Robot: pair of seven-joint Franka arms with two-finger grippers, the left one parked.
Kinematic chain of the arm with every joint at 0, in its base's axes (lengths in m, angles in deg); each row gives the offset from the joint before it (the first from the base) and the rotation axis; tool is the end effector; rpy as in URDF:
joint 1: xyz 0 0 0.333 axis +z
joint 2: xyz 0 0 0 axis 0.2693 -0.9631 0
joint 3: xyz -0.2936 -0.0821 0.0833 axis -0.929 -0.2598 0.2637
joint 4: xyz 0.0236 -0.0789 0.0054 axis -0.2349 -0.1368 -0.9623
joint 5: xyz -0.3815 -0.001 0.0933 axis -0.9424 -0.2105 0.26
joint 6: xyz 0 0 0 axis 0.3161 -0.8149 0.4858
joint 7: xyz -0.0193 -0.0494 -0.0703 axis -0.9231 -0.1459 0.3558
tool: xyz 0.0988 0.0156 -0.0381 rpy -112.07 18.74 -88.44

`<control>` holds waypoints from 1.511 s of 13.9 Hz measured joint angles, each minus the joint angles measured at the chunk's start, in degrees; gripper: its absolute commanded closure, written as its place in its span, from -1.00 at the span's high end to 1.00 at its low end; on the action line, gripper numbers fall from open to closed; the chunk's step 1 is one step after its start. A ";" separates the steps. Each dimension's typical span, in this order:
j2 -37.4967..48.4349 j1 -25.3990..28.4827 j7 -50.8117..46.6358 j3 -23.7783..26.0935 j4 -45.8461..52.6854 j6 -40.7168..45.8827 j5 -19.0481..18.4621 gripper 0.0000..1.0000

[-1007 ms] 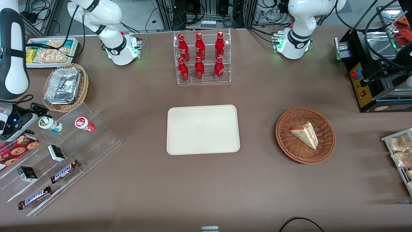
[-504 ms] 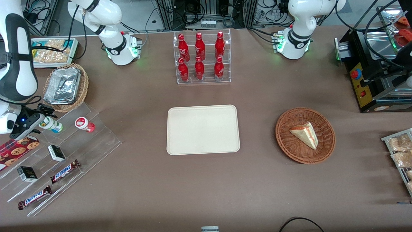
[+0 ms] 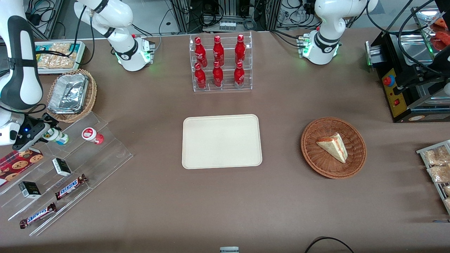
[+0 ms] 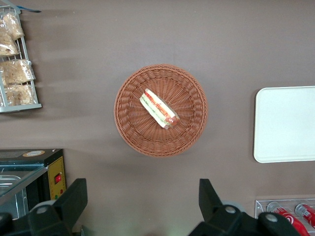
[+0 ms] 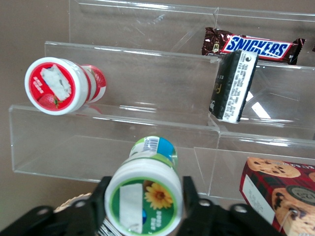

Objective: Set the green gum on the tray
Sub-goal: 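Close the right gripper on the green-and-white gum bottle, then lift the bottle and carry it over the cream tray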

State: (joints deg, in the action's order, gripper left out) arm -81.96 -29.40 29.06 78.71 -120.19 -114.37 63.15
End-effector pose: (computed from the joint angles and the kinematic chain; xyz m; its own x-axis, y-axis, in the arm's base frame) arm 0.5283 -0.2041 0.3751 0.6767 0.7341 -0.0554 0.7331 -0.6789 -0.0409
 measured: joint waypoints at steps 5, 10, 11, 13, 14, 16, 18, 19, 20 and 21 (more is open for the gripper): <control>2.24 0.46 -3.86 2.15 1.30 4.46 0.00 -1.00; 4.08 7.48 -17.91 3.77 7.73 16.40 -0.01 -1.00; 4.07 9.39 -21.33 3.87 8.07 17.42 0.00 -1.00; 4.06 13.31 -28.11 3.99 8.40 18.82 0.01 -1.00; 4.03 15.53 -31.74 4.06 8.58 19.61 0.03 -1.00; 3.67 20.80 -39.85 4.16 8.71 20.06 0.97 -1.00; 2.41 26.87 -49.22 4.27 8.93 20.01 3.10 -1.00; 1.50 29.78 -53.81 4.35 9.22 19.58 3.71 -1.00; 0.45 32.64 -58.21 4.36 9.43 18.44 4.26 -1.00; -0.74 35.33 -62.25 4.39 9.60 16.78 4.92 -1.00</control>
State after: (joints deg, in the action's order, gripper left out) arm -82.70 5.93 -33.19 83.09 -110.59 -97.59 68.07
